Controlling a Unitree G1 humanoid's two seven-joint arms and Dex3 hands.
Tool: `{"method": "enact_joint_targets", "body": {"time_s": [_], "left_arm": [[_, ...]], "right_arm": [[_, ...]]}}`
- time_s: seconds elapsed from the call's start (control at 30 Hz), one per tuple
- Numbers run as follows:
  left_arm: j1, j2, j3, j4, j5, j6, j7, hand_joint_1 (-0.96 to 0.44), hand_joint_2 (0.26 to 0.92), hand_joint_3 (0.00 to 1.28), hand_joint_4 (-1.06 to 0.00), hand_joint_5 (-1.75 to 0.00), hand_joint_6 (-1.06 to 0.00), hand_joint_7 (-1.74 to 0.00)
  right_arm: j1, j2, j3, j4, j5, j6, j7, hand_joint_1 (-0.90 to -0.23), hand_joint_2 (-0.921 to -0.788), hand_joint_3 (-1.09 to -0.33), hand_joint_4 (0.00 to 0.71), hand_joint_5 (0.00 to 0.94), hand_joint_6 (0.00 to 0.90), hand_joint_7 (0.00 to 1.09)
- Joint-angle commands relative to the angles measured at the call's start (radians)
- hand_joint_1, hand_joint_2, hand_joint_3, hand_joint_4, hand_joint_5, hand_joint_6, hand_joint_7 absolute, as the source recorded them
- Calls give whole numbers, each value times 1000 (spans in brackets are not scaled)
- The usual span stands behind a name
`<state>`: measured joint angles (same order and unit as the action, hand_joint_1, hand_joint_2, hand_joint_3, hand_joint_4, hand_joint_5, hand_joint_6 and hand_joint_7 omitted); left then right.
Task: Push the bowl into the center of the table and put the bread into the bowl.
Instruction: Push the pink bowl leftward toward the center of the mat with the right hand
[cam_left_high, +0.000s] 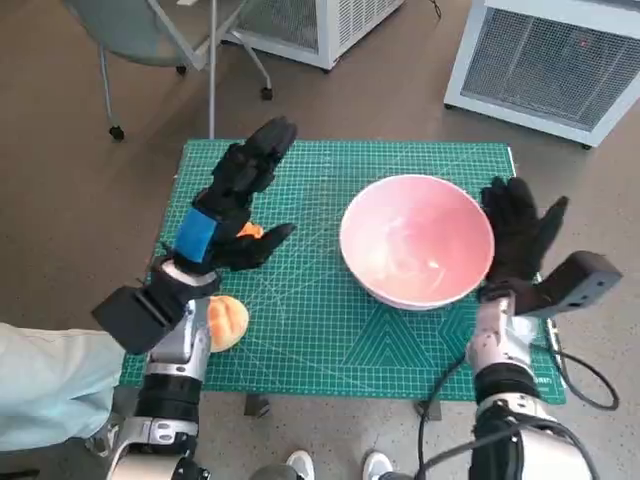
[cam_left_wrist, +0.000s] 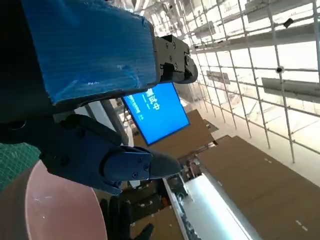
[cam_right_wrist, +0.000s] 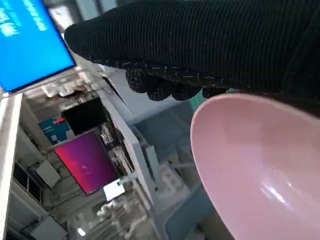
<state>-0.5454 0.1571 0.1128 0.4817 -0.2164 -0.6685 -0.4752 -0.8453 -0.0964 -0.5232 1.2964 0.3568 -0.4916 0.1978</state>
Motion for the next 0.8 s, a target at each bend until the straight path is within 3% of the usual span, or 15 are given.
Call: {"method": "enact_joint_targets", "body": {"time_s": [0.03, 0.53, 0.8], "left_arm": [[21, 12, 7, -26, -3, -7, 9, -608, 921, 338, -213, -5, -165, -270], [61, 27, 10, -79, 23, 9, 51, -611, 921, 337, -215, -4, -176, -250], [72, 33, 8, -93, 41, 13, 75, -618, 921, 336, -214, -2, -181, -237]], "right_arm": [[-13, 27, -19, 15, 19, 37, 2, -531, -921, -749, 244, 9, 254, 390], [-56, 83, -32, 21, 17, 79, -15, -534, -921, -755, 283, 12, 305, 359], [-69, 102, -12, 24, -6, 90, -32, -535, -921, -758, 299, 9, 318, 327]]}}
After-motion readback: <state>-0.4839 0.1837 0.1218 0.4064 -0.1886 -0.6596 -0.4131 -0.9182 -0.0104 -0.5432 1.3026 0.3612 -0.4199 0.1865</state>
